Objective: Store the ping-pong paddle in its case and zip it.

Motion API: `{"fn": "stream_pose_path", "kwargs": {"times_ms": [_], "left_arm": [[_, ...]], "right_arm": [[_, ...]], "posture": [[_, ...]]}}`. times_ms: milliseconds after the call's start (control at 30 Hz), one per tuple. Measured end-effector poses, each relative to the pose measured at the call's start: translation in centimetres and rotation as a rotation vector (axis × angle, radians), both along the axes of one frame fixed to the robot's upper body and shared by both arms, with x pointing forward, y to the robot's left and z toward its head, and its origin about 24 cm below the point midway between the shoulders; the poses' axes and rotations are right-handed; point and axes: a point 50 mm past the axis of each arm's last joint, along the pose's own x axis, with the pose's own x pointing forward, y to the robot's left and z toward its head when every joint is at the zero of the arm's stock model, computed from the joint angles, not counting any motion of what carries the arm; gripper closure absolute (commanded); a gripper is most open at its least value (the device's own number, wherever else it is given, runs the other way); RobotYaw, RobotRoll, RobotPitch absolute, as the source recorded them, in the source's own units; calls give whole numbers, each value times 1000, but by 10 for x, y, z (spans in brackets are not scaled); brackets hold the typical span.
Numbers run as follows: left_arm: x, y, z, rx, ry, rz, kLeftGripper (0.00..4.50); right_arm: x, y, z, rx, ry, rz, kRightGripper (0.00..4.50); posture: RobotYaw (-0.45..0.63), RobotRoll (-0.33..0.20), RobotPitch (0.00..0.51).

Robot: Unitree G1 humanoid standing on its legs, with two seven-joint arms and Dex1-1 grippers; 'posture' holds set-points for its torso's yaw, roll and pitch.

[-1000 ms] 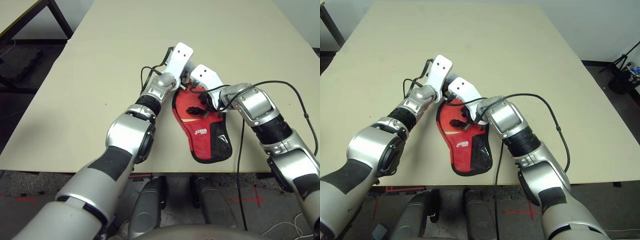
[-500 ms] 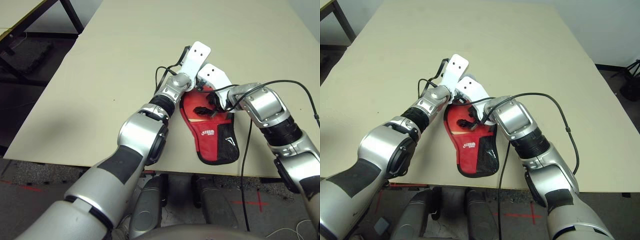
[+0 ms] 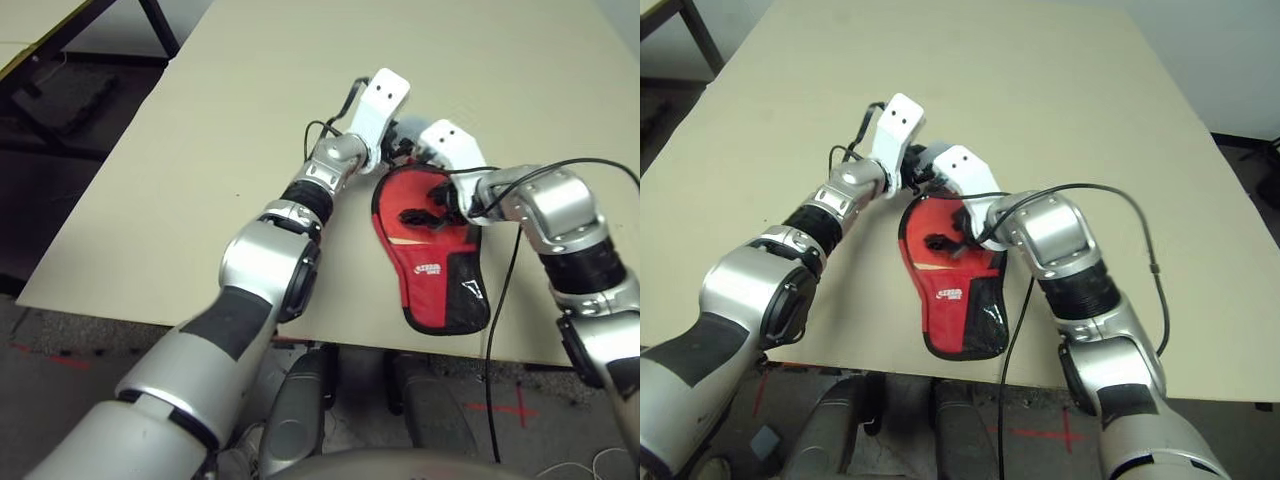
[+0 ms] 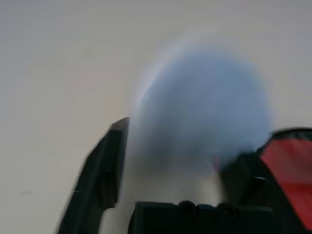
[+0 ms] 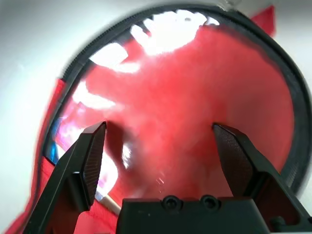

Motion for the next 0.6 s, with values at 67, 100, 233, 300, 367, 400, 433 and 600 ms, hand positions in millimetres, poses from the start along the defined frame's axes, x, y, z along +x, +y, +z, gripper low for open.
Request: {"fn": "stream_pose_path", "kwargs": {"times_ms": [67, 100, 233, 300, 367, 400, 433, 600], "left_arm": [[1, 7, 11, -11, -46, -1, 44], [1, 8, 13, -17, -52, -3, 44], [1, 10, 16, -45, -50, -9, 44], [0, 10, 18, -60, -52, -20, 44], [-1, 9, 22, -75, -60, -40, 44], [-1, 8, 24, -80, -63, -54, 44], [-2, 7, 27, -80, -67, -71, 44], [-9, -3, 36, -60, -79, -180, 44]], "right_arm": [[-2, -3, 2, 11, 9, -6, 0], [-2, -3, 2, 17, 11, -6, 0], [-2, -8, 4, 42, 22, -25, 0], [-1, -10, 5, 39, 24, -41, 0], [1, -12, 6, 36, 30, -57, 0], [2, -13, 8, 32, 30, -67, 0], [3, -14, 9, 31, 31, -76, 0], [15, -20, 28, 30, -9, -129, 0]], "posture": [[17, 0, 194], [15, 0, 190], [6, 0, 183], [3, 0, 180], [-1, 0, 182], [-3, 0, 182], [-4, 0, 182], [-17, 0, 181]]}}
